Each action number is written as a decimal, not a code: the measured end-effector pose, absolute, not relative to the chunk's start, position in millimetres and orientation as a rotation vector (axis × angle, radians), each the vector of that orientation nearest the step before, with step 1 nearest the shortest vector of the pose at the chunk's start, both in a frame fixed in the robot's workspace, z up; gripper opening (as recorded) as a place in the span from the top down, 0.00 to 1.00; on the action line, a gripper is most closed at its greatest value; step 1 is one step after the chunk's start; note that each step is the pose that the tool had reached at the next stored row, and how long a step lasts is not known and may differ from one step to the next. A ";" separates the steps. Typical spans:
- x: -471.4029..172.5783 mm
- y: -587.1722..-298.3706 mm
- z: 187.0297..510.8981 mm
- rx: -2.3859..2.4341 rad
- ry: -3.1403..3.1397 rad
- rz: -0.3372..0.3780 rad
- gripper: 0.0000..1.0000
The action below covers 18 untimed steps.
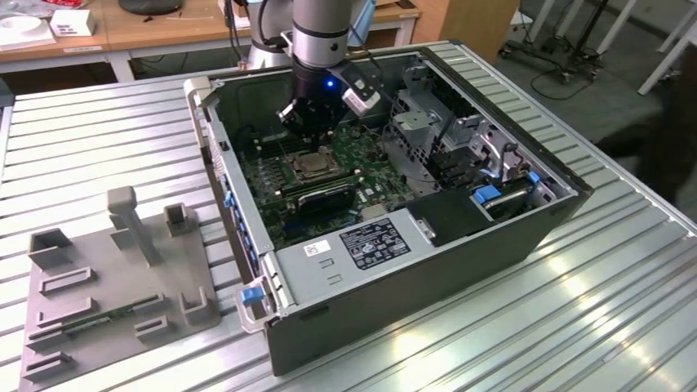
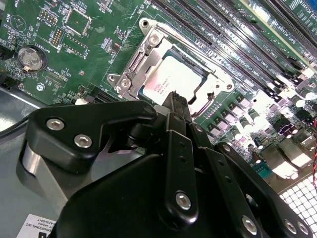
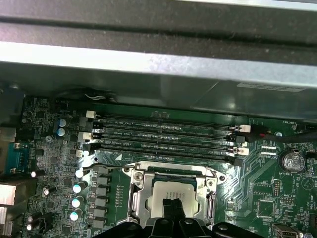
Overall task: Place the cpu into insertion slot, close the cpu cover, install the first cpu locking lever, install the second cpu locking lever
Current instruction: 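Close the cpu cover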
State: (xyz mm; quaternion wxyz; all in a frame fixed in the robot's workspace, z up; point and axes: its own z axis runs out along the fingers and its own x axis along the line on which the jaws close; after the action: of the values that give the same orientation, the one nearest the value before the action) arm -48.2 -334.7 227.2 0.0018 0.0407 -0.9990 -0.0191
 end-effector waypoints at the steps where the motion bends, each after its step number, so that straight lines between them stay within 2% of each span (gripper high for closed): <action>1: -48.2 -334.7 227.2 0.128 -3.135 -0.060 0.89; 18: -64.5 -334.7 224.7 0.128 -3.135 -0.060 0.89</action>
State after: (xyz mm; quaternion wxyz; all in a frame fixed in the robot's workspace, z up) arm -64.5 -334.7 224.7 0.0017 0.0406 -0.9990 -0.0191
